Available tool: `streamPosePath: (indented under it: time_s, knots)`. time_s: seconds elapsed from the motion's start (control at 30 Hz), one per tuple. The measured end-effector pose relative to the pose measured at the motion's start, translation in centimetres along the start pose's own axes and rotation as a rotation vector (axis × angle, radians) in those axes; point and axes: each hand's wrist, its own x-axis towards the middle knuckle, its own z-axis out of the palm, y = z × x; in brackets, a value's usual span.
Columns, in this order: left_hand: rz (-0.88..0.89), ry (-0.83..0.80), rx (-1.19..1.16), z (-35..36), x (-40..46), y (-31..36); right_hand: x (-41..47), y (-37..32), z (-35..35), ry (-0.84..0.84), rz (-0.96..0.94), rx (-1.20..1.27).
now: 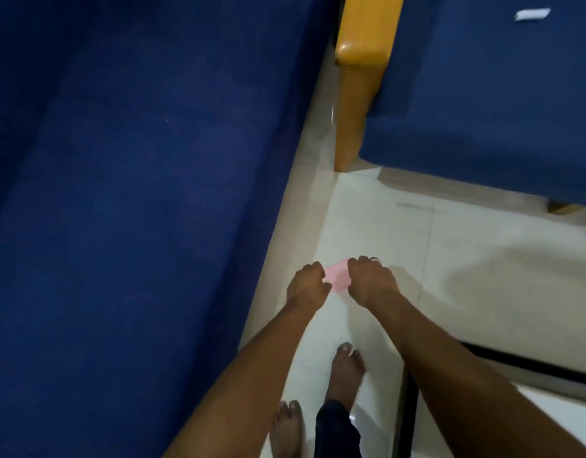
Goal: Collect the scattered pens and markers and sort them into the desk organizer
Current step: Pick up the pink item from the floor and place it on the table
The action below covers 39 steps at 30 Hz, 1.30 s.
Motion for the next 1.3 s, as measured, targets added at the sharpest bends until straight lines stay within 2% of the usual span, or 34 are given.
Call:
streamPosePath:
  time_s: [0.17,0.33,0.43,0.5,0.67,0.8,0.87,0.93,1.07,1.17,1.3]
  knots:
    - [0.122,0.026,0.282,10.1,10.1,-2.1,10.0,3.3,6.5,-0.003,-0.018,-0.096]
    - [0.142,0.014,0.506,16.7,15.7,-3.0,15.7,6.6,9.4,0.042,-0.051,-0.157]
    - [0.117,0.145,0.592,18.5,16.8,-3.2,17.4,7.3,10.0,0.048,-0.039,-0.146]
    - [0.101,0.173,0.566,18.4,17.1,-3.0,18.1,7.8,10.3,0.042,-0.022,-0.131]
    - [-0.006,0.074,0.448,17.1,16.2,-3.7,16.7,8.0,9.8,0.021,0.005,-0.067]
    - [-0.194,0.022,0.096,14.8,12.0,-3.7,13.7,7.3,8.4,0.019,0.049,0.194]
    - [-0.097,0.065,0.044,12.8,9.2,-2.5,11.1,6.6,7.2,0.026,0.123,0.415]
    - [0.105,0.144,0.105,10.1,6.1,-0.8,8.0,5.7,5.5,0.058,0.174,0.628]
    - [0.335,0.201,0.088,3.0,-0.8,3.9,0.7,5.1,0.1,0.216,0.162,0.707]
    - [0.426,0.158,0.141,-2.0,-5.0,7.3,-4.8,5.8,-3.5,0.314,0.225,0.800]
    - [0.549,0.068,0.206,-6.2,-12.4,12.4,-14.9,8.9,-6.2,0.515,0.513,1.196]
